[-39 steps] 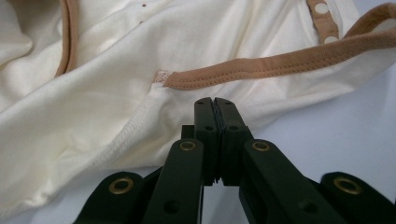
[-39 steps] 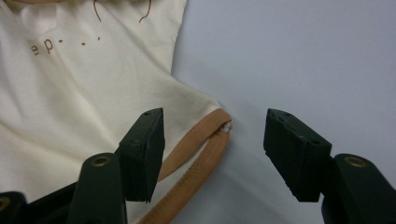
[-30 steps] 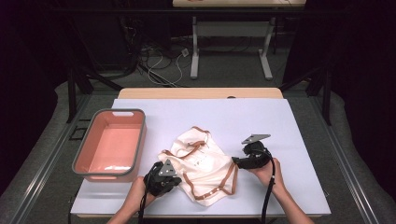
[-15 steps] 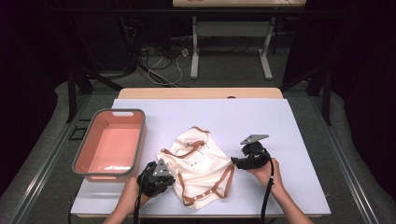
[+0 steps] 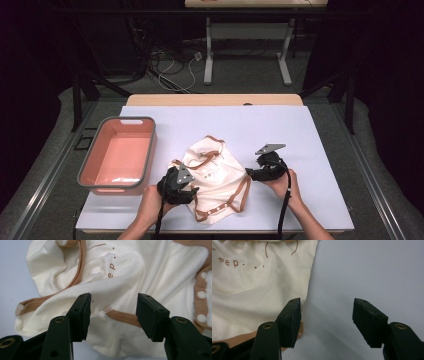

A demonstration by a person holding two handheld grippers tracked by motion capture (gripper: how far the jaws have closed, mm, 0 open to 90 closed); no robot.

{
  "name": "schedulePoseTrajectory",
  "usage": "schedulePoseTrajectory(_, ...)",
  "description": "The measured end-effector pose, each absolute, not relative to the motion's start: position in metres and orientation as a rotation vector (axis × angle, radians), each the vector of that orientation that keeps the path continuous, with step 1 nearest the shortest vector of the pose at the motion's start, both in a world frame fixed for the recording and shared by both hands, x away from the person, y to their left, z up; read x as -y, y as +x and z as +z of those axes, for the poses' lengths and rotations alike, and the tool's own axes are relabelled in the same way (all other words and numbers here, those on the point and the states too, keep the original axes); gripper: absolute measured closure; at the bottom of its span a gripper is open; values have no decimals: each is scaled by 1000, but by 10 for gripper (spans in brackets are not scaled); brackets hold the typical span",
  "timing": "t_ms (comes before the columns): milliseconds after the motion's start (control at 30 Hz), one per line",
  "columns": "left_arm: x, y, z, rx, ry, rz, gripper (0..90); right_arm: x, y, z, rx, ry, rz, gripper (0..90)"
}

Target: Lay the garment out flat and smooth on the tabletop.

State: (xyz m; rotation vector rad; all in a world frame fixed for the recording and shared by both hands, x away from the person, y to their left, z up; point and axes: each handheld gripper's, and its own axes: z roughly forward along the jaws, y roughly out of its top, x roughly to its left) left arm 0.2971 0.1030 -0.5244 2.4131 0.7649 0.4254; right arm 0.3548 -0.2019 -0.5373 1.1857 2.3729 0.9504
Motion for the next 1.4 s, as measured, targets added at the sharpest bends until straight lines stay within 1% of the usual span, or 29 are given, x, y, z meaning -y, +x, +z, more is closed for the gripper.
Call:
schedulePoseTrajectory(167,-100,308,-541,-818,2445,383,538,202,355,-537,-2384,1201,926,397)
schedulePoseTrajectory(367,-107,313,-544,-835,2430,328,618,202,355,-536,-2384,1194,930,398)
schedulePoseTrajectory(500,-110,312,-545,-820,2427,306,722,202,354,-535,-2386,1193,930,400)
schedulePoseTrajectory(533,-110,311,-544,-813,2431,333,767,203,354,-535,-2388,1201,937,400)
schedulePoseTrajectory(633,-113,309,-543,-806,2422,331,828,204,354,-535,-2390,1195,942,400)
schedulePoseTrajectory(767,-116,304,-540,-788,2410,348,847,204,354,-535,-2385,1204,939,400)
schedulePoseTrajectory(967,-123,293,-532,-773,2379,370,848,205,354,-536,-2381,1202,938,401)
schedulePoseTrajectory(1100,-132,286,-531,-782,2382,373,845,205,354,-537,-2378,1197,949,400)
schedulePoseTrajectory(1200,-139,283,-529,-793,2384,410,845,206,354,-538,-2378,1186,959,401)
schedulePoseTrajectory(1400,-149,276,-531,-825,2383,404,841,207,354,-536,-2392,1195,931,401)
